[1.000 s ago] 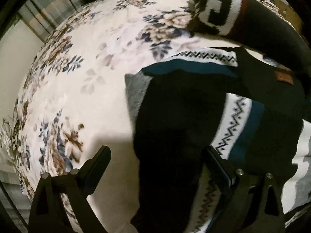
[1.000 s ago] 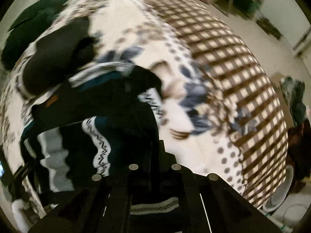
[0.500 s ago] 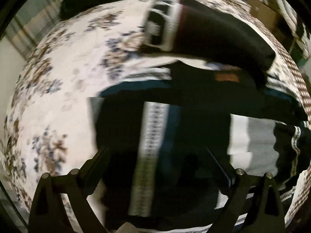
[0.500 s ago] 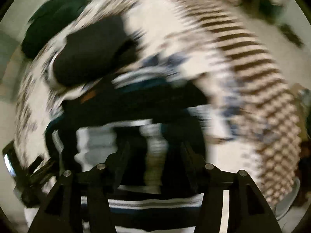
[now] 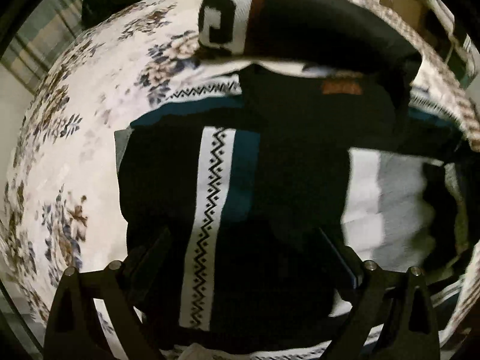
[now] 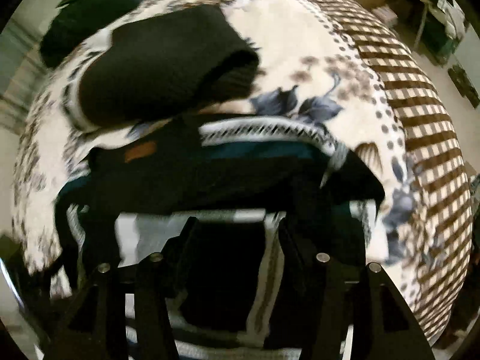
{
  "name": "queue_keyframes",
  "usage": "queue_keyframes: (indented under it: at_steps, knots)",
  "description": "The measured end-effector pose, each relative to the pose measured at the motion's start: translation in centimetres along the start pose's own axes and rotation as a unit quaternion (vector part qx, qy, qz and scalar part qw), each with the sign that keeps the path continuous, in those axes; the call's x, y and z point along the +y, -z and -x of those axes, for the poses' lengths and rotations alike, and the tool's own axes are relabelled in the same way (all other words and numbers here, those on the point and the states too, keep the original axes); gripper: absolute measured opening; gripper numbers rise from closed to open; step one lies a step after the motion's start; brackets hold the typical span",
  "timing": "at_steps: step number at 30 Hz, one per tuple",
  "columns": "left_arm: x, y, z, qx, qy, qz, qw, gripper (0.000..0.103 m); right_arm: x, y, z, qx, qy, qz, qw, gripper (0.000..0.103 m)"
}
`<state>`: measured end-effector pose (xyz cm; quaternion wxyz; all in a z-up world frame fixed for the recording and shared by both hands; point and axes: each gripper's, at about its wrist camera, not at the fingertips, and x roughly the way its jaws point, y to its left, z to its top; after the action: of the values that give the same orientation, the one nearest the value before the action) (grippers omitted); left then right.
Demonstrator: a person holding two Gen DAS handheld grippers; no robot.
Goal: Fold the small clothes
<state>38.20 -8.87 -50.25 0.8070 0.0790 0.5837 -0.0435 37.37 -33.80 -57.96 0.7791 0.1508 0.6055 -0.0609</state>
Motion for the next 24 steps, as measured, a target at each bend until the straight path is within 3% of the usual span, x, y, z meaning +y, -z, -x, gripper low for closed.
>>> queue_keyframes:
  at_steps: [3, 5, 9, 12, 14, 16, 18, 21, 24]
  knots:
    - [-1.3, -0.4, -0.8, 0.0, 0.0, -0.005, 1.0, 0.097, 1.1, 3.6, -1.6, 0.036, 0.017, 0.037, 0.999, 0.057]
    - [-1.9, -0.2, -2.9, 0.012, -0.024, -0.019, 0.9994, 0.098, 0.5, 6.0, -3.2, 0.063, 0.047, 0.047, 0.996, 0.057]
    - [-1.1, 0.4, -4.5, 0.013, -0.006, -0.011, 0.9998, 0.103, -0.7, 9.5, -3.3, 0.068, 0.049, 0.047, 0.995, 0.055]
    - [-0.9, 0.4, -3.4, 0.007, -0.007, -0.01, 0.9999, 0.103, 0.0, 9.6, -1.9, 0.064, 0.056, 0.051, 0.995, 0.056]
    - [-0.7, 0.5, -2.4, 0.0, -0.006, -0.003, 1.0, 0.103, 0.0, 9.2, 0.2, 0.031, 0.054, 0.039, 0.997, 0.057]
    - [-0.2, 1.0, -2.4, 0.005, -0.007, 0.003, 1.0, 0.103, -1.0, 8.9, 1.2, 0.011, 0.077, 0.025, 0.997, 0.058]
    - [0.0, 1.6, -3.7, 0.027, -0.006, 0.006, 0.9996, 0.103, -3.5, 8.8, 0.0, 0.031, 0.088, -0.012, 0.996, 0.058]
    - [0.5, 1.7, -4.0, 0.033, 0.008, 0.011, 0.9994, 0.103, -5.5, 8.9, -1.8, 0.064, 0.058, -0.048, 0.995, 0.058]
    - [1.2, 0.8, -1.0, -0.004, 0.008, 0.018, 0.9998, 0.103, -4.3, 7.9, 0.3, 0.051, 0.057, -0.03, 0.997, 0.058]
